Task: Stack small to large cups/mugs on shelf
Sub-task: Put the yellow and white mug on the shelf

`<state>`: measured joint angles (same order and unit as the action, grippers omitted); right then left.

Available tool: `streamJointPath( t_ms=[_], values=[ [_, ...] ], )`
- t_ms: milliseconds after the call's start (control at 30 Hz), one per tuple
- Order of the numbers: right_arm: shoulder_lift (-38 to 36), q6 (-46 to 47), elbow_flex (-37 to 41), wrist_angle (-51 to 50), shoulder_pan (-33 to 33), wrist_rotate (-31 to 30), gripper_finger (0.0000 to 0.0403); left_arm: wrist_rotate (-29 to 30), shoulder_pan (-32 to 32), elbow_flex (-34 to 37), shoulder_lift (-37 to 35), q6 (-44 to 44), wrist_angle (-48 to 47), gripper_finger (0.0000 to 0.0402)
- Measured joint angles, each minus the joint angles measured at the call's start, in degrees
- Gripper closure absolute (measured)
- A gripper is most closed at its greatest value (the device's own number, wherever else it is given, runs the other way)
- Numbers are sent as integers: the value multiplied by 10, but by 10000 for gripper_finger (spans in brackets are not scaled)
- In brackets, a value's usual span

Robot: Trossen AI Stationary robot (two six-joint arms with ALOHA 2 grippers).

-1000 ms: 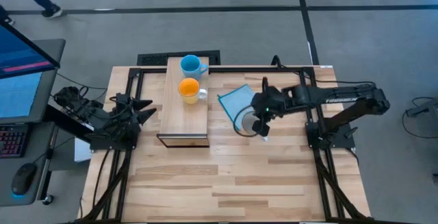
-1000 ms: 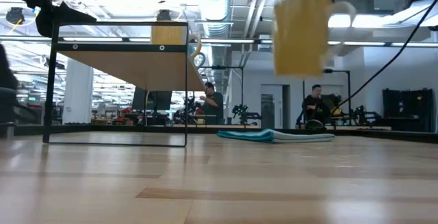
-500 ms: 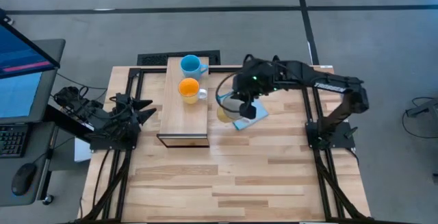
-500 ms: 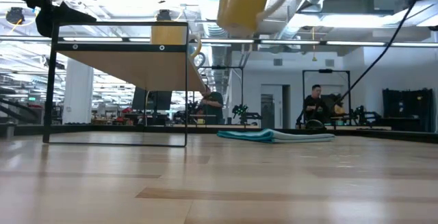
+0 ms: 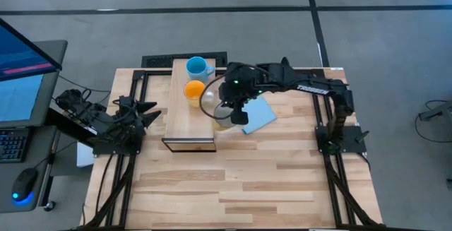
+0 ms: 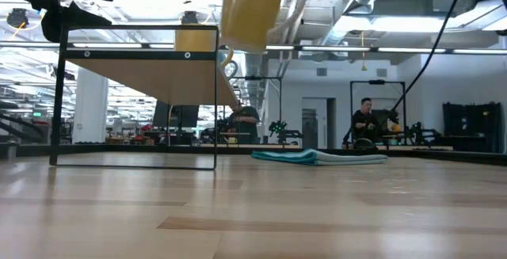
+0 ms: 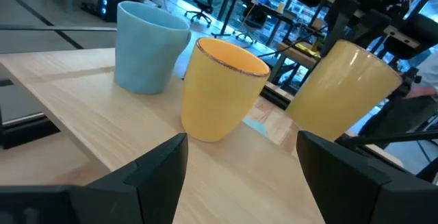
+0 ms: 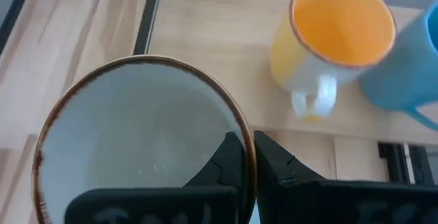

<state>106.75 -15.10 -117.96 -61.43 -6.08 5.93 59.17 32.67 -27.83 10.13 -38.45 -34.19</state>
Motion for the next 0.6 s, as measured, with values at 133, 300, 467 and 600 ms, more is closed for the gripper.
streamJointPath(
  t_ms=[133,300,467,600],
  values=[
    [27,-9,-44,3,7,3,377,0,0,0,0,-2,-16,136],
    [64,-19,-92,2,8,13,377,0,0,0,0,-2,-16,136],
    [96,-25,-123,3,8,31,377,0,0,0,0,-2,-16,136],
    [119,-30,-142,6,8,33,377,0,0,0,0,-3,-16,136]
  ],
)
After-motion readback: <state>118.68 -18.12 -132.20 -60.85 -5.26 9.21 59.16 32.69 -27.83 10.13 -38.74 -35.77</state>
